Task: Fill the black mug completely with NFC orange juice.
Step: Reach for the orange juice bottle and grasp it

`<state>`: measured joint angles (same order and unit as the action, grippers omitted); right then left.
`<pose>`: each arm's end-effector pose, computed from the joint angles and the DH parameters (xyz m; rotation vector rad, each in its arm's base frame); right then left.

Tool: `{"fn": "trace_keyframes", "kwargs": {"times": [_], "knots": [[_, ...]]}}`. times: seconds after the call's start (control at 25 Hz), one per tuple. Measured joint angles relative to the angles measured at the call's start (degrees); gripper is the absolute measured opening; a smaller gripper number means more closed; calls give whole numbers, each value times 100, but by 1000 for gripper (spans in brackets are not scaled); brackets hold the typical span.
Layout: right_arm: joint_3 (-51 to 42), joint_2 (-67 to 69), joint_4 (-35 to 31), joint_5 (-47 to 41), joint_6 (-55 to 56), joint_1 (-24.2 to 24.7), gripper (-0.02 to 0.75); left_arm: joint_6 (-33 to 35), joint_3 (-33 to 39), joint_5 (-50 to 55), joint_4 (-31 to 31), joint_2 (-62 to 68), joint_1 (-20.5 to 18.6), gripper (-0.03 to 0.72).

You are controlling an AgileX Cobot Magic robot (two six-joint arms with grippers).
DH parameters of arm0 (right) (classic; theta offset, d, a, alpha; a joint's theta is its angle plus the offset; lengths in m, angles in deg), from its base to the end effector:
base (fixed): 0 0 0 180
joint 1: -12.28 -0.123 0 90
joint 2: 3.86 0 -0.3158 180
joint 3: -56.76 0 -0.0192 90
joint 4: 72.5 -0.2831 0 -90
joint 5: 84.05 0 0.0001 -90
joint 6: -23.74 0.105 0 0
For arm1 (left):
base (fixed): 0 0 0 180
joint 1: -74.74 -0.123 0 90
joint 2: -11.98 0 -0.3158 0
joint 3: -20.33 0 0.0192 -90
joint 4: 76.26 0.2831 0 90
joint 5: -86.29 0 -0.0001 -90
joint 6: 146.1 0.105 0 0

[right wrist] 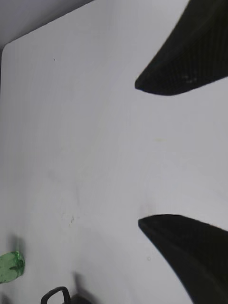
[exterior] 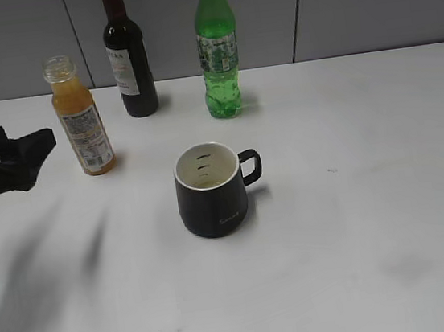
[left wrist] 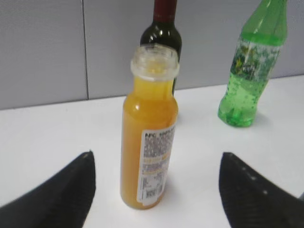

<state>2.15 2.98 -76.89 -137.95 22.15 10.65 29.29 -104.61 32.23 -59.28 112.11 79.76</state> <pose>0.0205 0.0071 0.2679 -0.0505 2.0115 0.0915 0.2881 -0.0502 0.1630 0.3344 1.7532 -0.2064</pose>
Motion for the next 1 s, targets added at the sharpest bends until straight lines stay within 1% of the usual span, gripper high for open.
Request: {"fn": "trace_keyframes", "kwargs": {"times": [0.12,0.4,0.56,0.76,1.0], "knots": [[0,0,0,0,0,0,591,36,-189,-227,32,565,0,619],[0,0,0,0,0,0,591,217,-916,-294,70,1610,0,620],[0,0,0,0,0,0,591,238,-1410,-306,206,2112,0,657],[0,0,0,0,0,0,591,238,-2040,-315,285,2662,0,666],[0,0,0,0,0,0,591,244,-2718,-278,638,3219,0,666]]}}
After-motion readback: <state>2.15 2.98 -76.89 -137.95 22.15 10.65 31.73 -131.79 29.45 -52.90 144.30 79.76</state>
